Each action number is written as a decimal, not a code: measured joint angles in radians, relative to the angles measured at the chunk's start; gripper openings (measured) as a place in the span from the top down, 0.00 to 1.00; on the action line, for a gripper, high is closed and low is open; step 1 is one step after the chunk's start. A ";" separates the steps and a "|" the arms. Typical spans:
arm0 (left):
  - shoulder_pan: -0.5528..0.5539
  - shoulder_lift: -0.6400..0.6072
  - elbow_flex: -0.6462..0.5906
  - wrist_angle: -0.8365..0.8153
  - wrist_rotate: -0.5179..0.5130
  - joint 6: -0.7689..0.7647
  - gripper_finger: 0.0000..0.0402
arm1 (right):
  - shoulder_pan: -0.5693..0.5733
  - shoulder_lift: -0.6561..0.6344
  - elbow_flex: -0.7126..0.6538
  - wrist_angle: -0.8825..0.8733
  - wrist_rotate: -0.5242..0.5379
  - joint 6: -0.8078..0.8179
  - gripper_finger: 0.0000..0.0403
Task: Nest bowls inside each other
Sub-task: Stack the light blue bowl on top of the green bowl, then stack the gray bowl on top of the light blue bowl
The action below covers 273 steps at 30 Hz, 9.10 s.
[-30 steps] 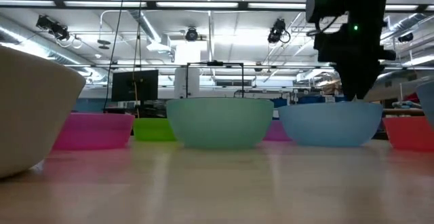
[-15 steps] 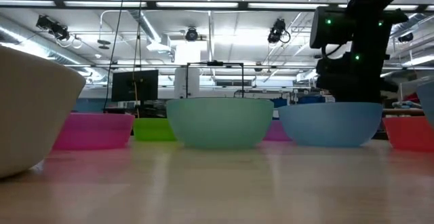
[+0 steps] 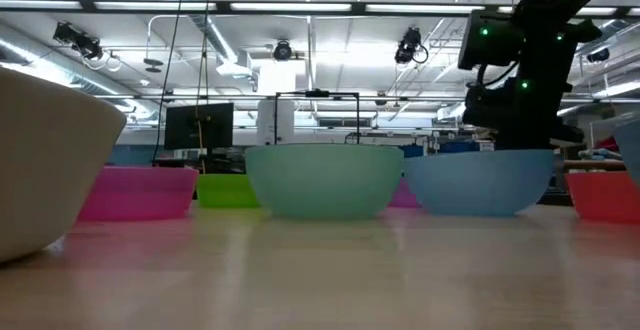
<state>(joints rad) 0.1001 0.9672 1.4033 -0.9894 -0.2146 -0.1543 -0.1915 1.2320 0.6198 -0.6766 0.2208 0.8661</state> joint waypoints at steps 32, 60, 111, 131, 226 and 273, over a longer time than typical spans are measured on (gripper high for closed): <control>0.000 -0.001 0.000 -0.011 -0.060 0.020 0.77 | 0.099 0.517 0.748 0.019 -0.162 -0.333 1.00; 0.000 -0.001 0.000 -0.022 -0.058 0.013 0.77 | 0.067 0.680 0.804 -0.054 -0.247 -0.390 1.00; 0.000 0.000 0.000 -0.131 -0.118 0.047 0.77 | 0.134 0.313 0.805 -0.043 0.235 -0.528 0.88; -0.085 -0.007 -0.053 -0.534 0.107 -0.111 0.77 | 0.389 0.266 0.805 -0.799 0.002 -0.079 0.71; -0.914 0.156 -0.370 0.579 0.360 -1.349 0.77 | 0.582 1.008 1.210 0.299 -0.058 -0.189 0.56; -0.914 0.159 -0.370 0.577 0.318 -1.338 0.77 | 0.637 1.053 1.163 0.421 0.027 -0.120 0.56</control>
<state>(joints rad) -0.8137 1.1259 1.0336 -0.4122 0.1030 -1.4925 0.4454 2.2849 1.7824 -0.2554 0.2474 0.7460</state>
